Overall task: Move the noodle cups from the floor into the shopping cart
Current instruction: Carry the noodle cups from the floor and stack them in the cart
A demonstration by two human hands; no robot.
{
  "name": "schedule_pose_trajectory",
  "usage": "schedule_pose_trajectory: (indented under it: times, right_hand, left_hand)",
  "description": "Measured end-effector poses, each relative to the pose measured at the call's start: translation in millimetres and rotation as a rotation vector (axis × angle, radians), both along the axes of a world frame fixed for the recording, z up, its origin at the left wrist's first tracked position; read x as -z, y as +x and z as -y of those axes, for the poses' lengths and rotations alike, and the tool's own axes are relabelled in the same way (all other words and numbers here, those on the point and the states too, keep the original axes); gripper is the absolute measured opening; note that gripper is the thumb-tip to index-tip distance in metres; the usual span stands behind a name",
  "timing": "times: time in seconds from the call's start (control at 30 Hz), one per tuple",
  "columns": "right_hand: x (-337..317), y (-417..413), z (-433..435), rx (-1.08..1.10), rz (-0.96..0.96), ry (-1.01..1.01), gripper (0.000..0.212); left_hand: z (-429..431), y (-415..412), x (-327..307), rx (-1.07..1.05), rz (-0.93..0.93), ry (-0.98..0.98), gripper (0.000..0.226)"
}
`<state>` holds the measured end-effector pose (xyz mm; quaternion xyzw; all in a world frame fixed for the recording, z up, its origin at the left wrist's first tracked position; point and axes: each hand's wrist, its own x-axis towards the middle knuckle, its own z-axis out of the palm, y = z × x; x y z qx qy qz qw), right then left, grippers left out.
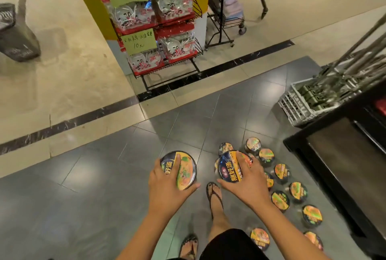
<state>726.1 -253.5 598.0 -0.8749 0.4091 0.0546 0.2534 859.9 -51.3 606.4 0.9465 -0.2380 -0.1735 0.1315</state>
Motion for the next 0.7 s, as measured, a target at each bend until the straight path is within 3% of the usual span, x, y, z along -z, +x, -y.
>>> schedule_pose_trajectory:
  times: [0.27,0.7]
  right_hand:
    - [-29,-88,-81,0.223,-0.010,0.049,0.110]
    - [-35,-274,-139,0.838,0.016,0.072,0.112]
  left_hand:
    - [-46,-43,-19,0.172,0.028,0.020,0.108]
    - [13,-161,-21,0.742,0.015,0.074,0.104]
